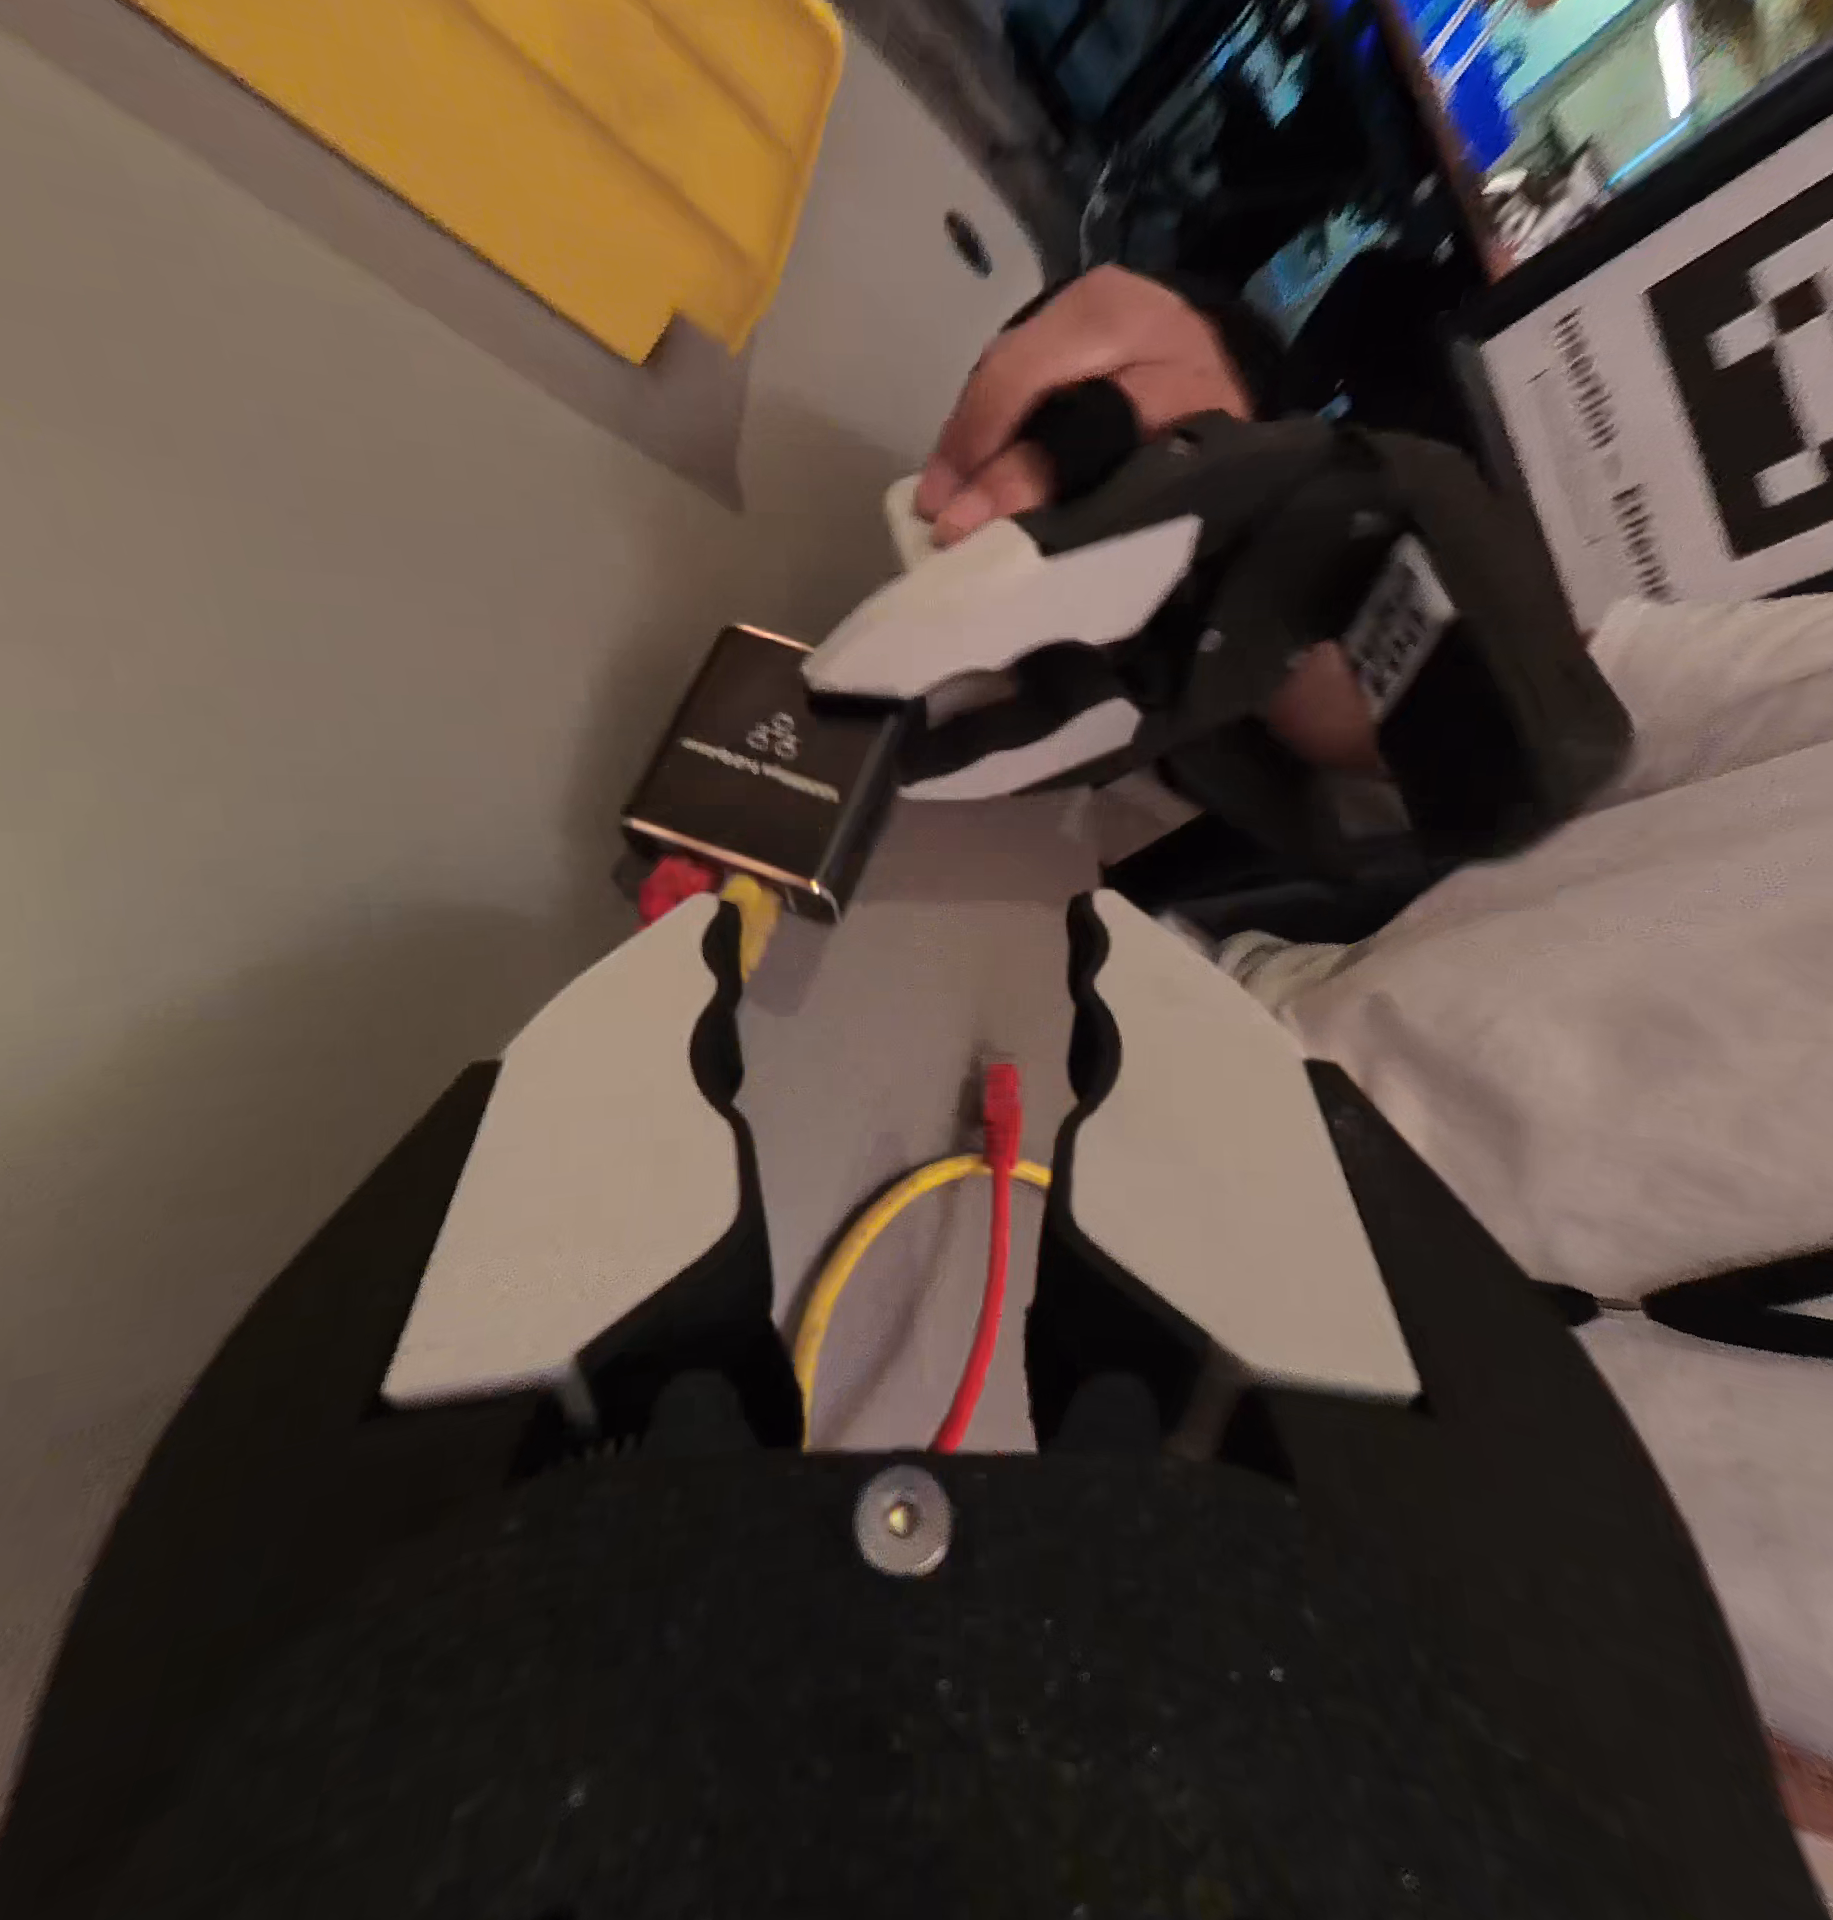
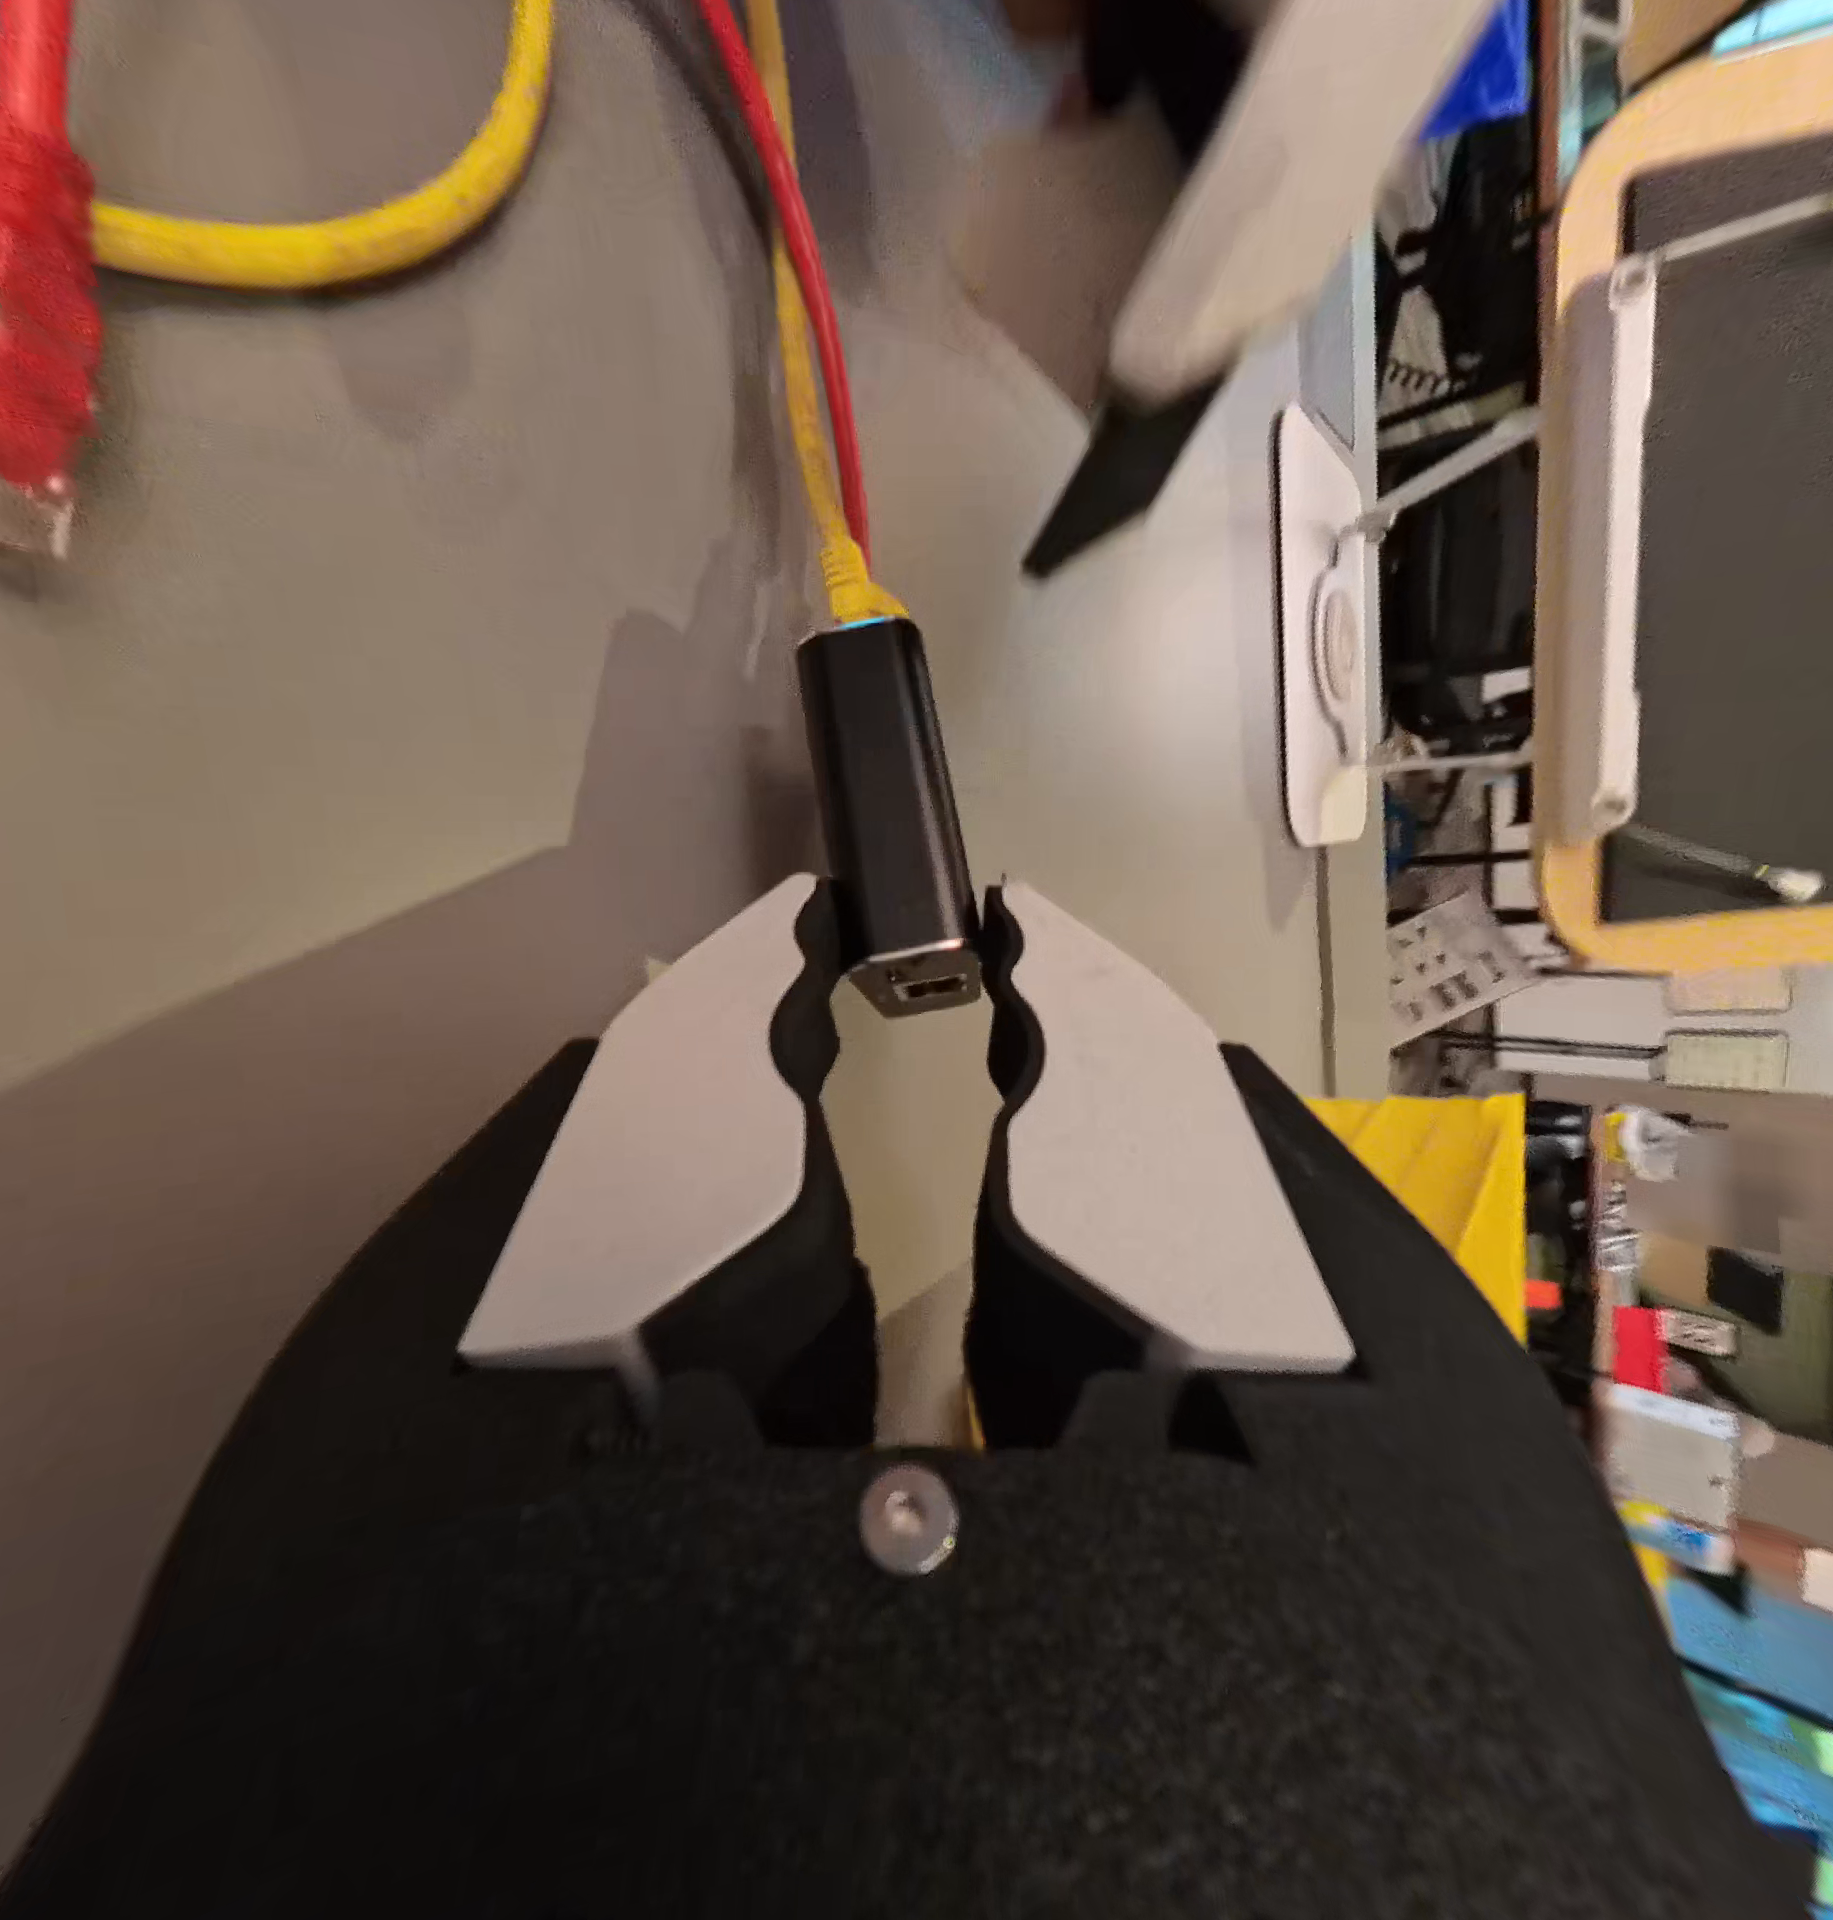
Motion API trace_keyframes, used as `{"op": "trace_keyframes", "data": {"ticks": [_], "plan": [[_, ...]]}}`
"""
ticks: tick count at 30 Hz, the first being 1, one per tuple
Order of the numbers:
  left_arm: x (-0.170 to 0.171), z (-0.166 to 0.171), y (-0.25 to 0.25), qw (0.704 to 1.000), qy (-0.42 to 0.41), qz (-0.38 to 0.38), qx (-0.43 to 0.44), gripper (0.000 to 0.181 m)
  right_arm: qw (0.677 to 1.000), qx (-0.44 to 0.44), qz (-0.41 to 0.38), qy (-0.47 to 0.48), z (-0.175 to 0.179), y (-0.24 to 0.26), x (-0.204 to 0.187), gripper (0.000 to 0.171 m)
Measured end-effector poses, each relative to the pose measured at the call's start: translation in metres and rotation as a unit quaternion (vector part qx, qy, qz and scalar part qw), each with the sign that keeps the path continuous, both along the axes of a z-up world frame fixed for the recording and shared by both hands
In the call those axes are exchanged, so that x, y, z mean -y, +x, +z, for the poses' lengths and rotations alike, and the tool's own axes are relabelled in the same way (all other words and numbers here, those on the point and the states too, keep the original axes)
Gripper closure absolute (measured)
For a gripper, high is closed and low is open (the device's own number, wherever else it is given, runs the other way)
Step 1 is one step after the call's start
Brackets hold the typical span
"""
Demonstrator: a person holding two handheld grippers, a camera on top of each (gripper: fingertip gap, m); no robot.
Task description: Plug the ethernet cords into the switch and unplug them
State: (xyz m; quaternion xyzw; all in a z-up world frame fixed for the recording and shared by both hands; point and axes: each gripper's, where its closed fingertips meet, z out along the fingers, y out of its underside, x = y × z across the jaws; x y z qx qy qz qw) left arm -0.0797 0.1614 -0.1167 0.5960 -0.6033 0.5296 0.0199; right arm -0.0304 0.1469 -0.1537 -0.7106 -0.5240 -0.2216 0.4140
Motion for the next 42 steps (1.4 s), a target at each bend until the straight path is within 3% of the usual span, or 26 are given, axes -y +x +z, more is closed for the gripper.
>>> {"op": "trace_keyframes", "data": {"ticks": [1, 5, 9, 13, 15, 17, 21, 24, 27, 30, 32, 36, 39, 42], "plan": [[-0.003, 0.005, -0.005, 1.000, -0.007, 0.007, 0.008, 0.121, 1.000, -0.024, -0.006, -0.002, 0.002, 0.004, 0.000, 0.145], [-0.018, 0.033, -0.018, 0.996, -0.007, 0.056, 0.063, 0.126, 0.990, -0.130, 0.015, 0.061, 0.039, 0.007, 0.002, 0.145], [-0.028, 0.118, -0.034, 0.973, -0.025, 0.104, 0.206, 0.127, 0.972, -0.214, 0.041, 0.090, 0.071, 0.008, 0.014, 0.145], [-0.060, 0.190, -0.066, 0.926, -0.019, 0.177, 0.333, 0.132, 0.929, -0.343, 0.079, 0.116, 0.121, 0.003, 0.031, 0.146], [-0.076, 0.190, -0.070, 0.915, -0.009, 0.210, 0.343, 0.139, 0.888, -0.435, 0.108, 0.104, 0.143, -0.001, 0.039, 0.146], [-0.070, 0.170, -0.059, 0.925, -0.023, 0.196, 0.325, 0.138, 0.832, -0.530, 0.138, 0.088, 0.160, -0.005, 0.043, 0.146], [-0.004, 0.128, -0.023, 0.948, -0.053, 0.068, 0.307, 0.130, 0.714, -0.675, 0.187, 0.016, 0.169, -0.022, 0.042, 0.146], [0.034, 0.114, -0.001, 0.940, -0.029, 0.031, 0.339, 0.129, 0.656, -0.730, 0.191, -0.017, 0.166, -0.032, 0.034, 0.146], [0.039, 0.122, 0.012, 0.919, 0.015, 0.067, 0.388, 0.128, 0.627, -0.757, 0.181, -0.036, 0.158, -0.035, 0.024, 0.146], [0.037, 0.124, 0.018, 0.913, 0.056, 0.075, 0.396, 0.157, 0.643, -0.747, 0.165, -0.043, 0.146, -0.038, 0.018, 0.146], [0.035, 0.118, 0.020, 0.916, 0.082, 0.070, 0.387, 0.157, 0.650, -0.741, 0.159, -0.048, 0.141, -0.035, 0.016, 0.146], [0.022, 0.103, 0.013, 0.914, 0.163, 0.031, 0.370, 0.157, 0.752, -0.644, 0.139, -0.018, 0.145, -0.021, 0.020, 0.136], [0.013, 0.090, 0.005, 0.906, 0.217, 0.004, 0.363, 0.157, 0.833, -0.534, 0.146, 0.017, 0.159, 0.004, 0.032, 0.143], [0.019, 0.079, 0.004, 0.892, 0.241, -0.029, 0.381, 0.157, 0.862, -0.476, 0.171, -0.008, 0.156, -0.005, 0.033, 0.141]]}}
